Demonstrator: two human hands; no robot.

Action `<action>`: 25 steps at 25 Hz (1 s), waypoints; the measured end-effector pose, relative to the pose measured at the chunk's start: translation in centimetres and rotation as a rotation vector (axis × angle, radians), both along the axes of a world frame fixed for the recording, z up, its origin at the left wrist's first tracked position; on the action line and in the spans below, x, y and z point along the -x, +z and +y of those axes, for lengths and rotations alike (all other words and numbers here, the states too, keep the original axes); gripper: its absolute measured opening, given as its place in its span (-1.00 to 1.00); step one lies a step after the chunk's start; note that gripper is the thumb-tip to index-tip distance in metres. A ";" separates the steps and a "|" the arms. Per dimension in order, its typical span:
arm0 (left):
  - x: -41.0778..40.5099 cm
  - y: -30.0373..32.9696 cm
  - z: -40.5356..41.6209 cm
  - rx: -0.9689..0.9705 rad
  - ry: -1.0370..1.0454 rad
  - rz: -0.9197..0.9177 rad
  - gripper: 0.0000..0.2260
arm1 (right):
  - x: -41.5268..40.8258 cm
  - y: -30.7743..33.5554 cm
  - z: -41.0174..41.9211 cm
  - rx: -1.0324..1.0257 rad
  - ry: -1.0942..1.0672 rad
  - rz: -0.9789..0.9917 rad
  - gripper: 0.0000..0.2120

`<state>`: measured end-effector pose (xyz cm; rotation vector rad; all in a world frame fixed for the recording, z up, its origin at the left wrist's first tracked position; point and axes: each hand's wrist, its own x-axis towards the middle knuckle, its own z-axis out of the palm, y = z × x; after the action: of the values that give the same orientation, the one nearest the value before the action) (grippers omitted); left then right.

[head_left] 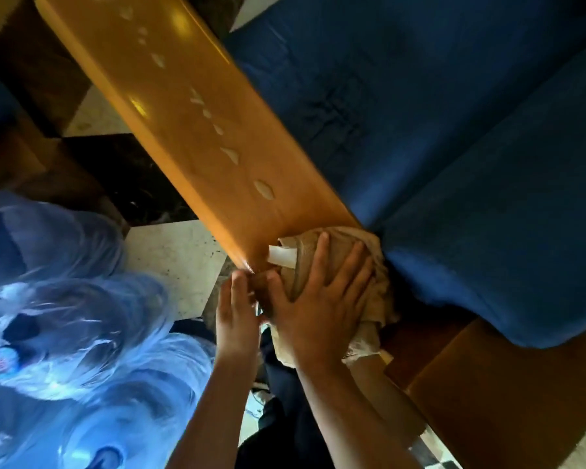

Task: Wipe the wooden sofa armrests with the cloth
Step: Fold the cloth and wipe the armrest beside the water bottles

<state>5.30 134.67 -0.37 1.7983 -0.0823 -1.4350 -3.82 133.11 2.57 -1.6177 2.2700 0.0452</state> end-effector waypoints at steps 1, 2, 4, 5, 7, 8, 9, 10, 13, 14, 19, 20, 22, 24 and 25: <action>-0.5 -0.2 -1.5 -0.025 0.003 0.037 -0.51 | 0.1 -0.3 -0.8 0.063 0.028 0.028 -0.07; -0.9 -0.4 -3.0 -0.039 0.038 0.064 -0.47 | 0.2 -0.5 -1.6 0.110 0.077 0.047 -0.09; -1.6 -0.4 -6.0 -0.085 0.116 0.098 -0.34 | 0.0 -0.7 -4.0 0.167 0.155 0.054 -0.11; -1.8 -0.3 -7.2 -0.118 0.129 0.088 -0.26 | -0.5 -0.7 -5.7 0.179 0.140 0.049 -0.11; -1.7 -0.2 -8.2 -0.164 0.128 0.031 -0.17 | -1.3 -1.0 -10.5 0.182 -0.018 0.047 -0.11; -1.4 -0.1 -8.0 -0.164 0.144 0.016 -0.17 | -1.4 -1.2 -13.7 0.150 -0.081 0.012 -0.12; -1.0 -0.1 -7.8 -0.156 0.159 0.013 -0.18 | -1.2 -1.3 -16.9 0.083 -0.109 -0.044 -0.14; -0.6 -0.1 -7.6 -0.148 0.172 0.017 -0.21 | -0.7 -1.4 -20.0 -0.011 -0.107 -0.113 -0.16; 0.3 -0.6 -6.7 -0.140 0.219 0.019 -0.28 | -0.5 -1.0 -25.2 -0.212 0.044 -0.349 -0.30; 0.5 -0.8 -6.5 -0.136 0.228 0.024 -0.29 | -0.4 -0.8 -25.1 -0.162 0.127 -0.365 -0.34; 1.2 -0.7 -4.2 -0.122 0.325 0.148 -0.54 | 0.8 -1.1 -13.2 0.200 0.793 0.006 -0.14; 1.7 -0.7 -3.4 -0.126 0.326 0.166 -0.62 | 0.6 -0.9 -10.7 0.200 0.866 0.022 -0.12; 2.8 -0.9 -1.8 -0.166 0.264 0.152 -0.69 | -0.6 -1.2 -8.4 0.212 0.954 0.040 -0.12; 3.6 -1.1 -1.0 -0.208 0.207 0.111 -0.68 | -3.2 -1.8 -9.6 0.237 1.000 0.088 -0.09; 3.8 -1.0 -1.1 -0.227 0.214 0.090 -0.66 | -4.9 -2.0 -11.2 0.245 0.994 0.112 -0.07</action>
<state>1.51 133.52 -1.36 1.8560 0.3213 -1.4120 1.13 121.94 0.57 -2.7586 1.3435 0.1047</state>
